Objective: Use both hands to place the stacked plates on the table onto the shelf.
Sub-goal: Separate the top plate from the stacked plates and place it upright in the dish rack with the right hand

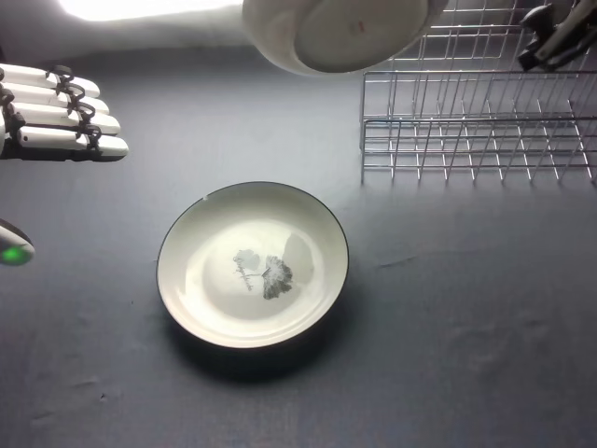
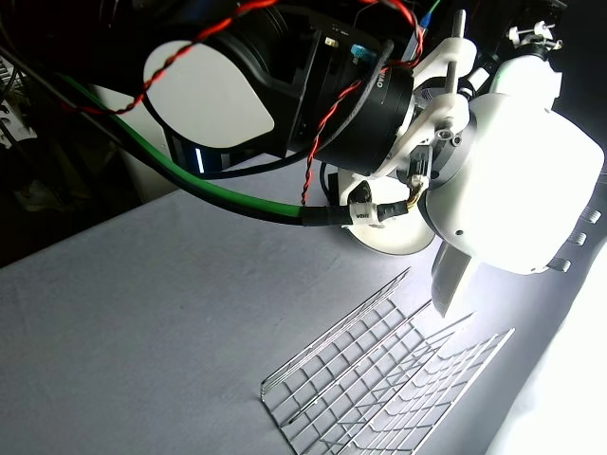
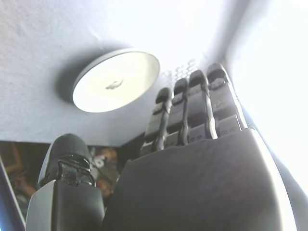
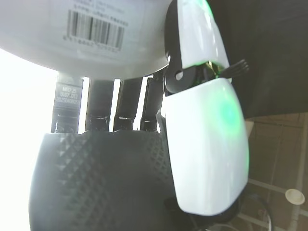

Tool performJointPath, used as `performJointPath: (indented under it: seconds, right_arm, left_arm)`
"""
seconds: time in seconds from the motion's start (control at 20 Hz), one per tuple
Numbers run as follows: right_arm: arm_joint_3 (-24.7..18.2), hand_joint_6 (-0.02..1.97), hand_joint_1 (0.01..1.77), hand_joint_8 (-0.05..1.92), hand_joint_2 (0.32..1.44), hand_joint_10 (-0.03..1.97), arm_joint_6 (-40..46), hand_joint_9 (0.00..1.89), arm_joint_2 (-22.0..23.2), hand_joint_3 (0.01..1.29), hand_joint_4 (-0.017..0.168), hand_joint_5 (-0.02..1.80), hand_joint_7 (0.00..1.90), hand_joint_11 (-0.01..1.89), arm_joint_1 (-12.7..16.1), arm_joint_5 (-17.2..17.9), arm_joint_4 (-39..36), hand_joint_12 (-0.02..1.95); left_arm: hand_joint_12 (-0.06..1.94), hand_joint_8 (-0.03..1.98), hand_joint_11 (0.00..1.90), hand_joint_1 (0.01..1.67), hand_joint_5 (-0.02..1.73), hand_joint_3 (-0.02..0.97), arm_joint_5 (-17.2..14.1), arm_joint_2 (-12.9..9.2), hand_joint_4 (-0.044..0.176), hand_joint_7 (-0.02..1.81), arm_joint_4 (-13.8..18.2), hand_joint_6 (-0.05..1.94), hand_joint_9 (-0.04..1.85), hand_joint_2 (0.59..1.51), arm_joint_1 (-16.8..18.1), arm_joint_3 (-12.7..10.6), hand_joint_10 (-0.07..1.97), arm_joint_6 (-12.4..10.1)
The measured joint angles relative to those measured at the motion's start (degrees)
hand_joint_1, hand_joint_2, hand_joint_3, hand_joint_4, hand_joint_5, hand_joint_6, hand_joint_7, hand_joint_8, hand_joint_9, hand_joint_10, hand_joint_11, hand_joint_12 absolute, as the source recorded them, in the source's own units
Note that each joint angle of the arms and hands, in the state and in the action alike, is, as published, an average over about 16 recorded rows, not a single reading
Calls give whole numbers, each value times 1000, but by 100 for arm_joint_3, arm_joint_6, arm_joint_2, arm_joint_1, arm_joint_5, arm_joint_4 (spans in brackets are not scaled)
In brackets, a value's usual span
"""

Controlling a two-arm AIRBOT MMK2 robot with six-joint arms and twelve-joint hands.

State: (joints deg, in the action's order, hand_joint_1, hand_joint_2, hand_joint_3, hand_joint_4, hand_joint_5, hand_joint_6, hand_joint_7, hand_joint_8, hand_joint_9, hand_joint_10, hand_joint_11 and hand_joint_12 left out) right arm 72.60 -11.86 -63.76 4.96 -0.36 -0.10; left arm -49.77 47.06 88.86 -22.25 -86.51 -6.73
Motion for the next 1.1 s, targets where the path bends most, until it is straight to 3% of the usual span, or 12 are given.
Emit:
performJointPath:
  seconds: [0.5,1.1]
  right_arm:
    - [-14,687,1327,599,978,882,0,1093,500,11,-7,1051,1198,850,-220,44,-156,1429]
    - [202,754,1297,594,985,885,48,1088,871,11,-4,1052,1205,839,-822,393,-506,1399]
  left_arm:
    - [-4,1,15,15,15,20,-5,8,3,17,-32,5,23,1162,-37,-8,8,-6]
    - [-4,2,15,14,15,19,-72,77,3,18,-31,6,20,1163,-56,-14,8,-70]
